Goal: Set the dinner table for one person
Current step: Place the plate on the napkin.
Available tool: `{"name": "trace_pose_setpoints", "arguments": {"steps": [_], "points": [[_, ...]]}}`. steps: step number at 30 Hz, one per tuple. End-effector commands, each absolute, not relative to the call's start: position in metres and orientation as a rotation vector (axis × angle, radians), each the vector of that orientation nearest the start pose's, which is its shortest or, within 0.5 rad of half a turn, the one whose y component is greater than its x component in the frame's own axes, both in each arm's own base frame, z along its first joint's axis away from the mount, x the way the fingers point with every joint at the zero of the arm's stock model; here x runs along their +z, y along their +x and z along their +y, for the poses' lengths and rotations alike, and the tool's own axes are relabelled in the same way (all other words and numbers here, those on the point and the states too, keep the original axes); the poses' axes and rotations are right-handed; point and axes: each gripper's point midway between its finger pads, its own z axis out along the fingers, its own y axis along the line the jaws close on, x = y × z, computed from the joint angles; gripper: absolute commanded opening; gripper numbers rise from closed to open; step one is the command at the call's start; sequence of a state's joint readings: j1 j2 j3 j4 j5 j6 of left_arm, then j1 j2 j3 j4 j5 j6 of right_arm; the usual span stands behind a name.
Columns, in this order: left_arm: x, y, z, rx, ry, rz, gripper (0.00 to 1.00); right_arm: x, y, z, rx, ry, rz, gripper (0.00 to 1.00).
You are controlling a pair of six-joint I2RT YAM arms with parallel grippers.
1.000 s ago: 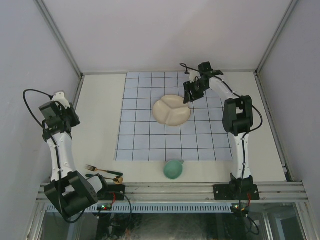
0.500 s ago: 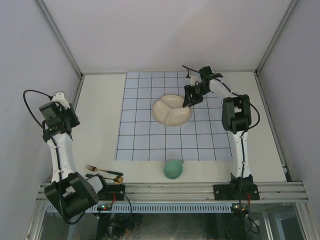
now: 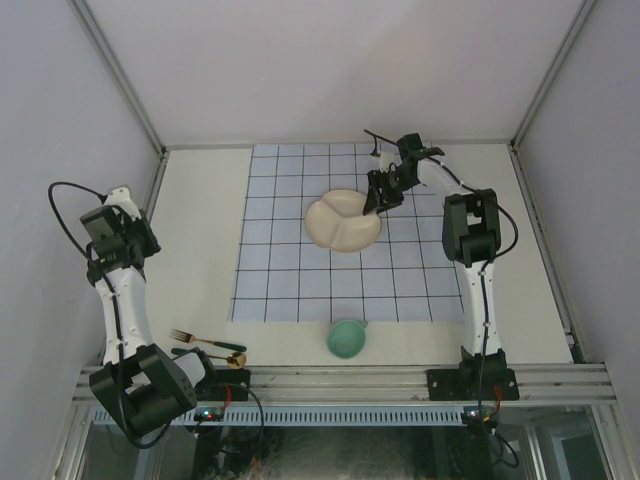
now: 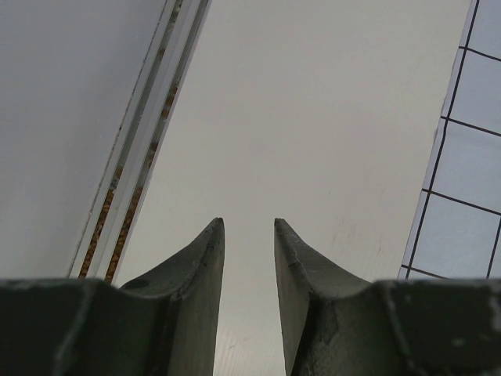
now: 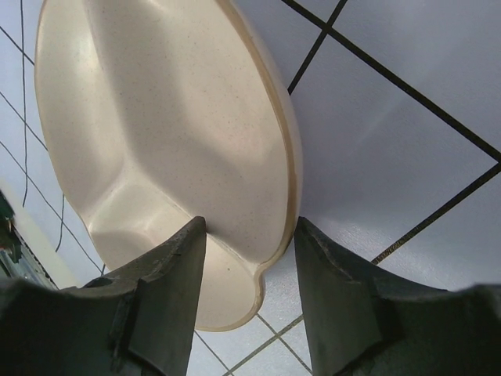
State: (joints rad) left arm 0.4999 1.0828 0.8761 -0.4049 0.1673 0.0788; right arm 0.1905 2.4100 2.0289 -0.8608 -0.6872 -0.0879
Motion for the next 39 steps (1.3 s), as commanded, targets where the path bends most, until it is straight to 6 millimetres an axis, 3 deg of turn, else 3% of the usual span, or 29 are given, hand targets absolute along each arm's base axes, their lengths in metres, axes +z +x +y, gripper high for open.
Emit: {"name": "trace_pose_setpoints", "arguments": {"steps": [1,19,22,27,30,39], "points": [[0.184,0.300,0.135,0.152,-0.366,2.105,0.36,0.053,0.477,0.210,1.019,-0.541,2.580,0.48],[0.183,0.302,0.135,0.142,-0.366,2.111,0.36,0.046,0.474,0.222,1.023,-0.562,2.602,0.40],[0.182,0.302,0.134,0.140,-0.366,2.113,0.36,0.045,0.474,0.222,1.026,-0.559,2.607,0.32],[0.182,0.301,0.135,0.144,-0.369,2.111,0.36,0.044,0.475,0.222,1.024,-0.555,2.615,0.09],[0.182,0.301,0.135,0.143,-0.369,2.109,0.36,0.044,0.475,0.222,1.023,-0.553,2.621,0.00],[0.180,0.301,0.134,0.140,-0.372,2.113,0.36,0.042,0.476,0.220,1.030,-0.533,2.629,0.00]]}}
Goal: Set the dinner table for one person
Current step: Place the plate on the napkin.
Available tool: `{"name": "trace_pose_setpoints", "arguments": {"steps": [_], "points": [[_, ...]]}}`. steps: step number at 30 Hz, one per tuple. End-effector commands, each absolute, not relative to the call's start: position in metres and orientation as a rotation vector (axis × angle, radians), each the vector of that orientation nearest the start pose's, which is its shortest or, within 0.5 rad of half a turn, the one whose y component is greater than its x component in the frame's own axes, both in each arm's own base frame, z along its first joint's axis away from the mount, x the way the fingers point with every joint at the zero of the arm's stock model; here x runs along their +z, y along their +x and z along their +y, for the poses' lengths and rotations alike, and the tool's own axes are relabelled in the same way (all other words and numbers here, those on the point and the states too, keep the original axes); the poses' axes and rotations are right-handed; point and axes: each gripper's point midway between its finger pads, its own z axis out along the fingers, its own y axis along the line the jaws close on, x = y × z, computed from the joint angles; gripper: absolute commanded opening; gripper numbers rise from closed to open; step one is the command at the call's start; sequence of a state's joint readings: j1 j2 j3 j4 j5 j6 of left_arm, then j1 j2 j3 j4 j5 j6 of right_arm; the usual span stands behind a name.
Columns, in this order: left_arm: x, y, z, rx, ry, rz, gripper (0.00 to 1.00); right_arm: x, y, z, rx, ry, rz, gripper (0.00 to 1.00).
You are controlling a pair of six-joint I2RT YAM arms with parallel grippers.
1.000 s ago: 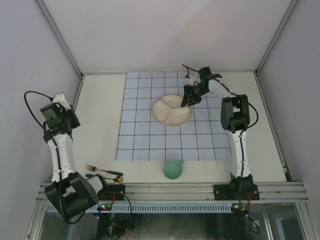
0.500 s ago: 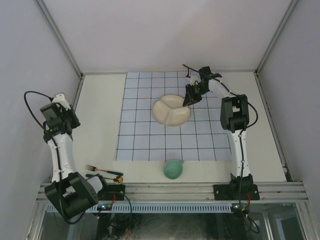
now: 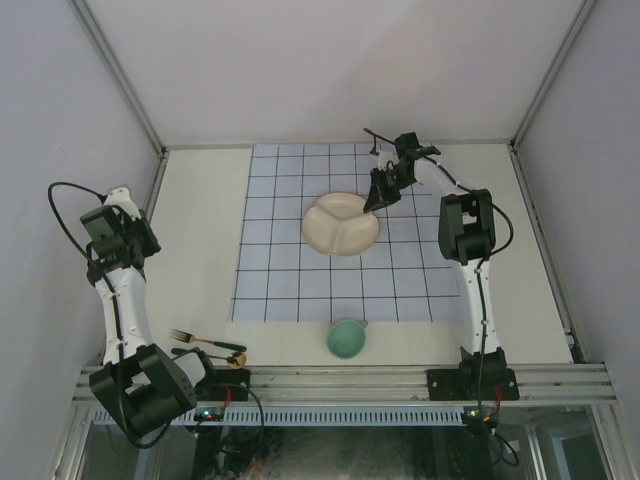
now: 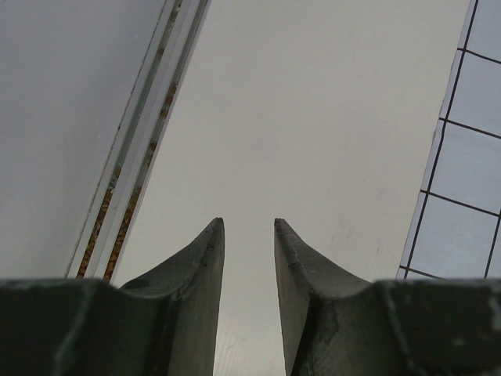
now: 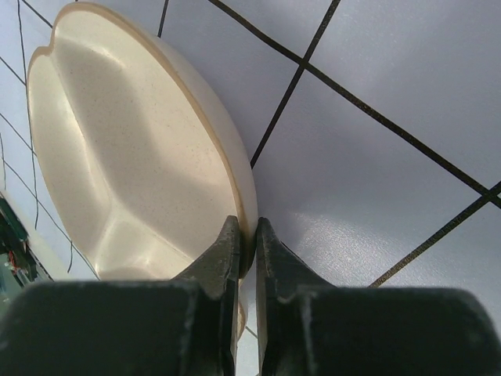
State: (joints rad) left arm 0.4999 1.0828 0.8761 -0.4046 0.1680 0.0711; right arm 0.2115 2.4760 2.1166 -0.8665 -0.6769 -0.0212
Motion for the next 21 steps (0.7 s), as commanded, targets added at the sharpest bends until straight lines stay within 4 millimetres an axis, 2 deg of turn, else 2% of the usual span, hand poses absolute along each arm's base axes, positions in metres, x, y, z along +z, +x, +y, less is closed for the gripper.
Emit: {"name": "trace_pose_setpoints", "arguments": {"steps": [1,21], "points": [[0.180,0.301,0.134,0.140,-0.370,2.113,0.36,0.042,0.476,0.219,1.033,-0.527,2.631,0.00],[0.179,0.301,0.134,0.142,-0.373,2.113,0.36,0.066,0.480,0.204,1.201,-0.363,2.597,0.00]]}}
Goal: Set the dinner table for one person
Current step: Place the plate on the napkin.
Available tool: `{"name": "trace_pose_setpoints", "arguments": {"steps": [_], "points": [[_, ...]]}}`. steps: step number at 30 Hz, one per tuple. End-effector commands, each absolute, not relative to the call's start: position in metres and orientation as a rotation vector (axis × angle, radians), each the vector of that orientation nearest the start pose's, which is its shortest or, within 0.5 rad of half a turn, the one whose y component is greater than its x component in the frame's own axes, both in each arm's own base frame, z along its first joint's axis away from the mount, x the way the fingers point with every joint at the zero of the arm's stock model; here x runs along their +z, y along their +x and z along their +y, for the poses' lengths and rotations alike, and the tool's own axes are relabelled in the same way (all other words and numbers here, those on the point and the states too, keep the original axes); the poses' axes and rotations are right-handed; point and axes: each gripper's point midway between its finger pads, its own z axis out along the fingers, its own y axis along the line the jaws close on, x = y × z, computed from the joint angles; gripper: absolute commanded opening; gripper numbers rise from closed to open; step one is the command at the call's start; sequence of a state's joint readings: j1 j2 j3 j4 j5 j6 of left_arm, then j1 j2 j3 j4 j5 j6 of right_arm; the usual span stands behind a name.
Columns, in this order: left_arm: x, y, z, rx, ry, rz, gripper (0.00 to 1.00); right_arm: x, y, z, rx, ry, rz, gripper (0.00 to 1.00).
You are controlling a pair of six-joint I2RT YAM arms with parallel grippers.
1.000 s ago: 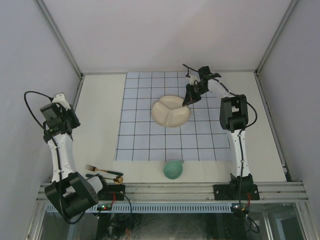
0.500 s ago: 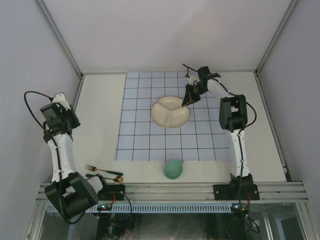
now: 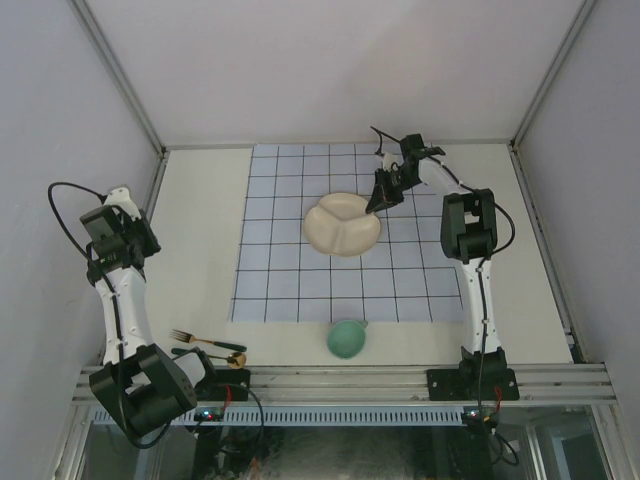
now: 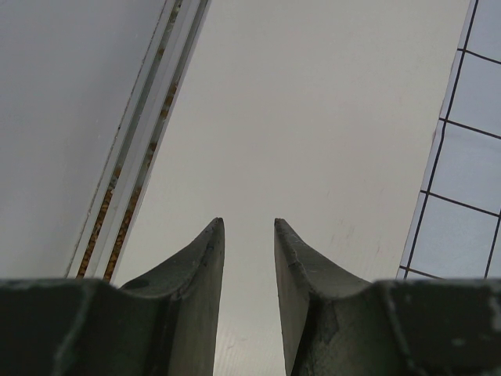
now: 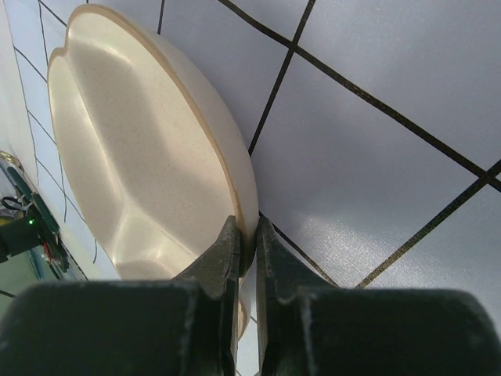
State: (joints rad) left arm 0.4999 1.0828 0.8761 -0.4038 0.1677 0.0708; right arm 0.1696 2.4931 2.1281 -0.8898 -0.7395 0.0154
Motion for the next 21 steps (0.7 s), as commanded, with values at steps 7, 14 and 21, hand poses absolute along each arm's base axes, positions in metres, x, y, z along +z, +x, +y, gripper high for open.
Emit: {"name": "trace_pose_setpoints", "arguments": {"steps": [7,14,21], "points": [[0.179,0.301,0.134,0.139,-0.372,2.113,0.36,0.072,0.483,0.198,1.148,-0.385,2.591,0.00],[0.178,0.301,0.135,0.144,-0.378,2.117,0.36,0.090,0.499,0.194,1.054,-0.482,2.562,0.00],[0.175,0.300,0.136,0.149,-0.381,2.124,0.36,0.090,0.500,0.193,1.076,-0.498,2.554,0.00]]}}
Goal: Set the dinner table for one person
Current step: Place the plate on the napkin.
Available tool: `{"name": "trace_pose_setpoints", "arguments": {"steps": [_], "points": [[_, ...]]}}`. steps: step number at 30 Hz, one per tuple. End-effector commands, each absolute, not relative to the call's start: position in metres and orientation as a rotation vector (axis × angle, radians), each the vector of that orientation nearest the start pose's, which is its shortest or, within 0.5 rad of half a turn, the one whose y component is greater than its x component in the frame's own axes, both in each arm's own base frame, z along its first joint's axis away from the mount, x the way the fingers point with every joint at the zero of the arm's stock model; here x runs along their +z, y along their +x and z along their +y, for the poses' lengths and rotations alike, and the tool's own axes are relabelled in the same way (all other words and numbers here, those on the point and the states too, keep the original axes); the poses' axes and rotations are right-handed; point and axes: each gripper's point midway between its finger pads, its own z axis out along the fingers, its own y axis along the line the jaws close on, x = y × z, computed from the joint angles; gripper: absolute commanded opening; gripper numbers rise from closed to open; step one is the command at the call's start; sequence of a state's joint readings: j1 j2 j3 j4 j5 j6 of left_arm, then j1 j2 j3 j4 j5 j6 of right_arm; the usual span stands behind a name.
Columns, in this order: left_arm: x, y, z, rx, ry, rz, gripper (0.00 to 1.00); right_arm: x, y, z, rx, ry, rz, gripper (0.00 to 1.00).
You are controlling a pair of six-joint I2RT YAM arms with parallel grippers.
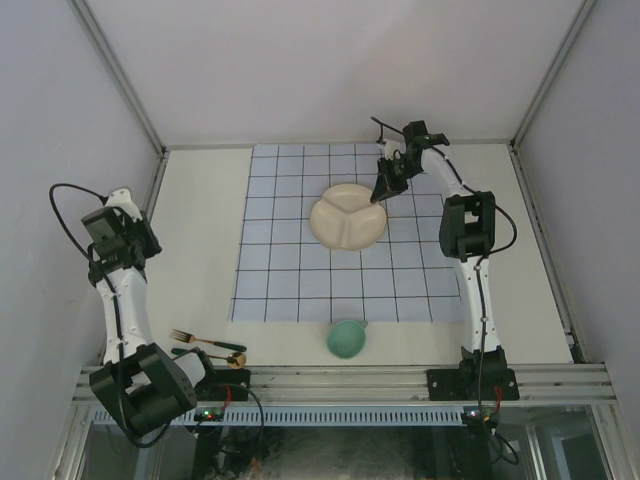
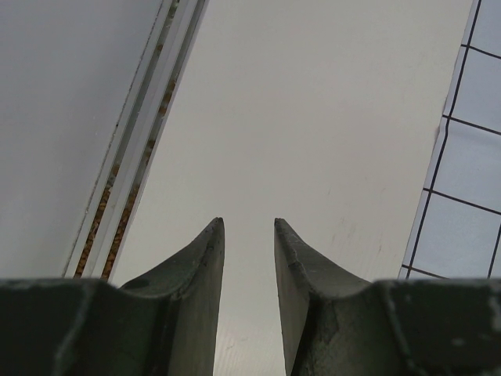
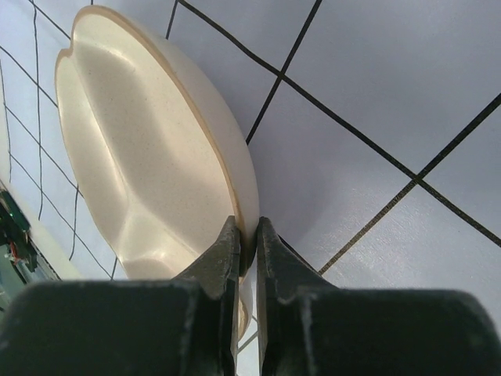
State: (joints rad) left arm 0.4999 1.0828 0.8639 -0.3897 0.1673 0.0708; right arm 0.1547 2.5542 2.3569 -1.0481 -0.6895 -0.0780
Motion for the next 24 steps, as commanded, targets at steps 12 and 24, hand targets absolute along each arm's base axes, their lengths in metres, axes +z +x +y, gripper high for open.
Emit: {"name": "trace_pose_setpoints", "arguments": {"steps": [12,24], "points": [[0.173,0.301,0.137,0.149,-0.385,2.130,0.36,0.072,0.498,0.185,0.982,-0.639,2.575,0.00],[0.171,0.301,0.139,0.157,-0.391,2.136,0.36,0.062,0.514,0.172,0.692,-0.851,2.513,0.00]]}}
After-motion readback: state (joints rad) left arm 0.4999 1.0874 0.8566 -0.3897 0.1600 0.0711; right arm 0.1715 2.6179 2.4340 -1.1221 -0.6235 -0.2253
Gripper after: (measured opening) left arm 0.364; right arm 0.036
